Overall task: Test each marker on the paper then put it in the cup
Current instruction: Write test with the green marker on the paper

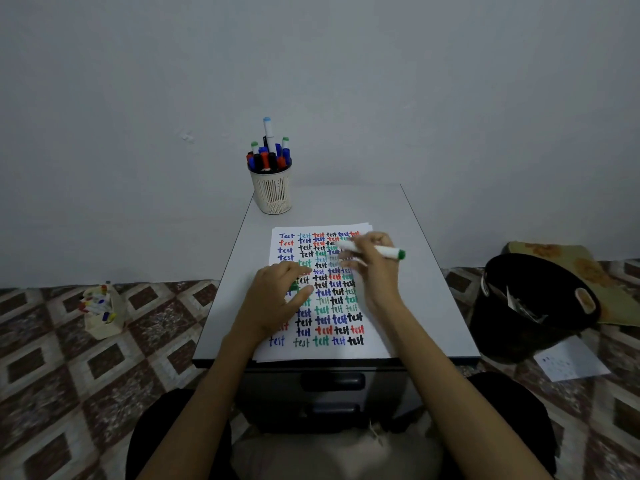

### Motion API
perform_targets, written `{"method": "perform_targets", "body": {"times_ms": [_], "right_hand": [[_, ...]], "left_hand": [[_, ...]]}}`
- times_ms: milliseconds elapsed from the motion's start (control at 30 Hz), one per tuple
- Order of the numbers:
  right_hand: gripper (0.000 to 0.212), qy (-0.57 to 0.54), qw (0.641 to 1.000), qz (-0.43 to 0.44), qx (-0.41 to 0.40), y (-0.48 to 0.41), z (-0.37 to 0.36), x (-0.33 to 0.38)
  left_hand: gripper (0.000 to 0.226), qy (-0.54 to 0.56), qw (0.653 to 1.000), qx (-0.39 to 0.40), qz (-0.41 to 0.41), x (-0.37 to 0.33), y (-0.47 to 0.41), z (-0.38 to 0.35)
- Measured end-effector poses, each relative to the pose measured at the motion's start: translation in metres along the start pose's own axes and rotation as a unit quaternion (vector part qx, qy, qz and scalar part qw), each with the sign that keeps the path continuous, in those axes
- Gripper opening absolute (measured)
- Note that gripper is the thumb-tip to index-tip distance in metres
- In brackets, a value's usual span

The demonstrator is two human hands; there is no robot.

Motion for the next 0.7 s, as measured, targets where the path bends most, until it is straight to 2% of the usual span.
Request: {"method": "perform_targets", "body": {"times_ms": [100,167,267,400,700], "right_hand": [[0.004,0.015,0.999,0.021,-0.031,-0.027,0.018,0.021],[0.010,0.072,0.997,0.016,-0.039,-0.039,0.026,0.026],[0.023,0.186,0.982,0.005,-0.025,-0.051,0.027,0.024],[0.036,0.234,0.972,0.002,0.000,-0.061,0.023,0.011],[0.034,0.310,0.951,0.010,0.019,-0.071,0.030,-0.007]], "left_hand": [[0.038,-0.005,1.000,0.009,0.020,0.007,0.000,-0.005],[0.042,0.000,0.999,0.016,0.027,0.009,0.001,-0.006],[0.044,0.004,0.999,0.023,0.029,0.011,0.000,-0.007],[0.043,0.005,0.999,0.023,0.028,0.013,0.000,-0.008],[0.043,0.016,0.999,0.029,0.030,0.017,-0.001,-0.011]]}}
Point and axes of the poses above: each hand's wrist, its own y-axis away from the middle knuckle, its own z-axis out of the back of the hand, x = y × z, the point moved 5 cm from there along -y, towards the middle knuckle, and after that the axes turned 2 degrees about -z, right-handed, at the moved point
